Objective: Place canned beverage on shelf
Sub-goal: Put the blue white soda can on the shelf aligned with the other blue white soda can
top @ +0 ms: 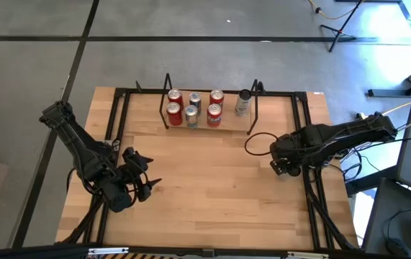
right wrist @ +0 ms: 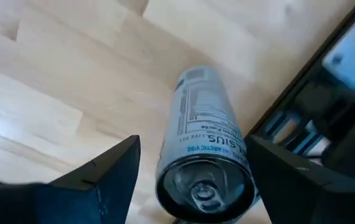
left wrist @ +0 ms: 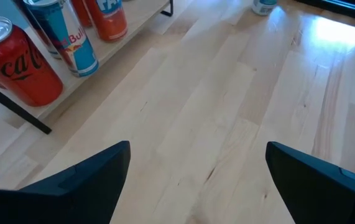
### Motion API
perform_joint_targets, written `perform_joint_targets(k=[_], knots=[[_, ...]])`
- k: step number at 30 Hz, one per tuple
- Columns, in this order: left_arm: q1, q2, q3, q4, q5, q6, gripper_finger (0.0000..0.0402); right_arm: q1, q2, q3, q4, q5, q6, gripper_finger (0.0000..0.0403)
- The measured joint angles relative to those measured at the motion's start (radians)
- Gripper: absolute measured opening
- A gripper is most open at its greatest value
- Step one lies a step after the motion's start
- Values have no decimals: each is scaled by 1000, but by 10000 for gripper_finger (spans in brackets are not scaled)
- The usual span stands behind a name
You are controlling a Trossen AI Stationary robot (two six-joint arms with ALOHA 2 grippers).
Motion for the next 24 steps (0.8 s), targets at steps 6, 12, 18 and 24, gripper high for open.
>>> perform_joint_targets(k=[6,12,18,24], knots=[[0,0,0,-1,0,0,371,0,0,0,-1,75,-53,281],[0,0,0,0,1,0,371,-1,0,0,-16,88,-175,342],[0,0,0,0,2,-1,371,-23,0,-12,-19,120,-203,392],[0,0,0,0,4,-2,371,-20,0,-11,51,120,-229,361]])
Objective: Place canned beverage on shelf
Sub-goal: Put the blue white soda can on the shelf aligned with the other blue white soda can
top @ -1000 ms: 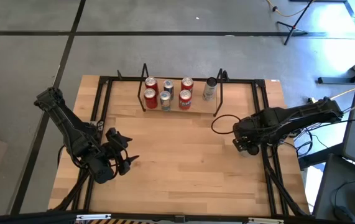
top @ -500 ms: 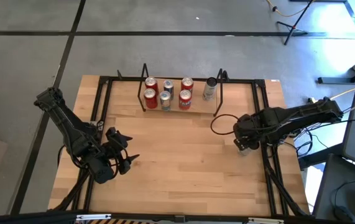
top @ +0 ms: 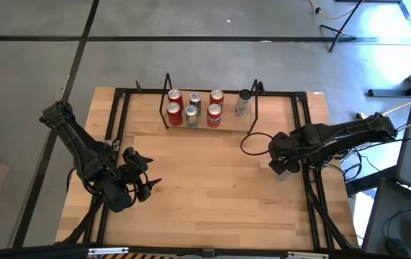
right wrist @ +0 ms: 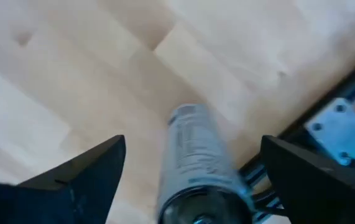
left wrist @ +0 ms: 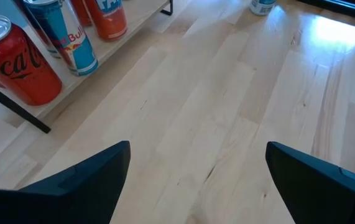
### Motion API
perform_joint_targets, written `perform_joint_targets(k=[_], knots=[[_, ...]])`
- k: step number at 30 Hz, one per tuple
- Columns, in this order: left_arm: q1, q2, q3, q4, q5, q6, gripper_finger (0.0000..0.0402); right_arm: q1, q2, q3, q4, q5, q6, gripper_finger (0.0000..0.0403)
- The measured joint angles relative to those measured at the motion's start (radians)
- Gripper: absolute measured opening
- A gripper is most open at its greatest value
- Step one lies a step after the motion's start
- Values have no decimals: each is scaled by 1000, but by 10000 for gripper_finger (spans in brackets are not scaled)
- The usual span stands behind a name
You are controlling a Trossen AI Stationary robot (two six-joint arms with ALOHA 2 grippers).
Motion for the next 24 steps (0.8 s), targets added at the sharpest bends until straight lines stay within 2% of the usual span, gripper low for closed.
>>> perform_joint_targets(k=[4,10,20,24], knots=[[0,0,0,0,0,1,371,0,0,0,-18,-50,-76,352],[0,0,0,0,0,1,371,0,0,0,-130,-73,-30,351],[0,0,0,0,0,1,371,4,1,0,-104,-126,10,351],[0,0,0,0,0,2,371,66,1,0,-118,-143,59,351]])
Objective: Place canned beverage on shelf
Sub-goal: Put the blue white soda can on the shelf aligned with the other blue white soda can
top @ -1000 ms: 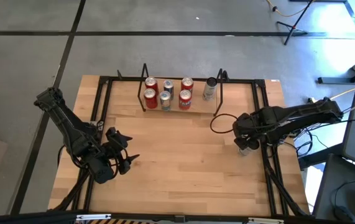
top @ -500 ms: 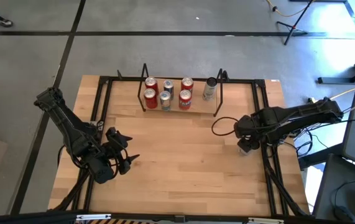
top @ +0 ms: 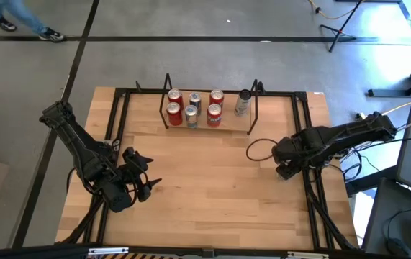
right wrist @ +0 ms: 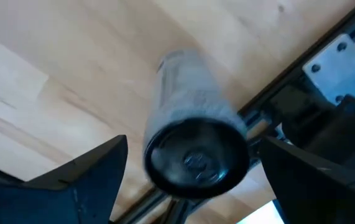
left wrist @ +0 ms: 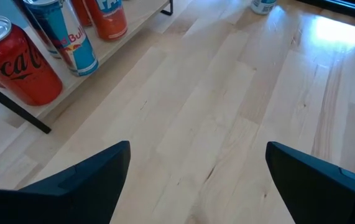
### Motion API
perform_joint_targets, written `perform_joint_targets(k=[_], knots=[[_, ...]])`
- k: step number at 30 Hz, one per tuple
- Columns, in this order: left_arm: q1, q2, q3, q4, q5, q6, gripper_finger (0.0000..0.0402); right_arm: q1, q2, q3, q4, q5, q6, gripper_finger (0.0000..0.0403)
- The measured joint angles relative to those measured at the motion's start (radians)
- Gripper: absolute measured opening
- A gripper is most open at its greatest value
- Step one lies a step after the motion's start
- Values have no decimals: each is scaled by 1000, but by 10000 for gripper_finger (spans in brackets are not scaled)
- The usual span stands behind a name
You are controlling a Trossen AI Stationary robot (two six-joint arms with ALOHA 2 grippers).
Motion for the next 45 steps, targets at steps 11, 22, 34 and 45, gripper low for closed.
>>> perform_joint_targets(k=[11,22,34,45], knots=[[0,0,0,0,-3,18,371,86,0,-27,10,54,148,347],[0,0,0,-8,25,27,371,112,0,-82,180,9,71,218],[0,0,0,-7,39,186,371,111,66,-27,604,63,-178,218],[1,0,0,-7,39,237,371,111,506,420,350,113,-887,218]])
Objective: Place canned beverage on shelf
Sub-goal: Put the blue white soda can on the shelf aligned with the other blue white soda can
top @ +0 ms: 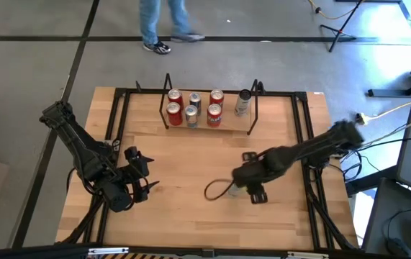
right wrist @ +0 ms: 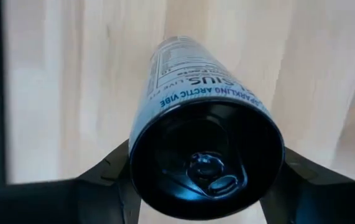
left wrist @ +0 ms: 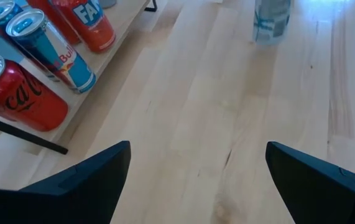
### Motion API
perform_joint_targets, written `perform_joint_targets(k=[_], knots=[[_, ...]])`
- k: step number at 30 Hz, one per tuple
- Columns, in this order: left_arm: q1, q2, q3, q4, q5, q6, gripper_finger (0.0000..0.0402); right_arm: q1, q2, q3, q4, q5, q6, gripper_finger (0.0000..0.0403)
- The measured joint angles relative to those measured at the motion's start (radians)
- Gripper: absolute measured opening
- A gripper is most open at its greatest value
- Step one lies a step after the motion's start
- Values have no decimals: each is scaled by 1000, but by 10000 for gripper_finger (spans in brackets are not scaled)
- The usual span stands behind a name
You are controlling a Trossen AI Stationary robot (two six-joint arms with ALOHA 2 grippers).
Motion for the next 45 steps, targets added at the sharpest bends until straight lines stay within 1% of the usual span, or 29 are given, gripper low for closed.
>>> perform_joint_targets(k=[3,6,8,11,13,16,20,23,26,30,35,37,39,42,45], knots=[[0,0,0,0,0,0,371,3,115,94,-90,0,-157,218],[0,0,0,0,0,0,371,15,192,166,-161,39,-262,218],[0,0,0,2,0,-1,371,25,229,204,-189,65,-298,218],[0,0,0,5,0,-1,371,38,247,224,-197,92,-295,220],[0,0,0,6,0,-1,371,41,249,229,-195,89,-292,244],[0,0,0,7,0,-2,371,40,254,254,-195,88,-251,300],[0,0,0,8,0,-2,371,39,252,331,-268,81,-162,365],[0,0,0,8,3,-2,371,43,252,403,-327,77,-59,391],[0,0,0,8,19,-2,371,62,241,459,-379,70,115,389],[0,0,0,10,33,-17,371,95,219,471,-406,101,435,378],[0,0,0,14,44,-63,371,128,217,471,-396,182,879,376],[0,0,0,21,46,-63,371,132,224,471,-367,230,1009,376],[0,0,0,26,48,-63,371,132,227,471,-323,258,1077,376],[0,0,0,29,48,-56,371,132,227,472,-252,301,1095,376],[0,0,0,29,48,-54,371,132,227,471,-270,347,1144,376]])
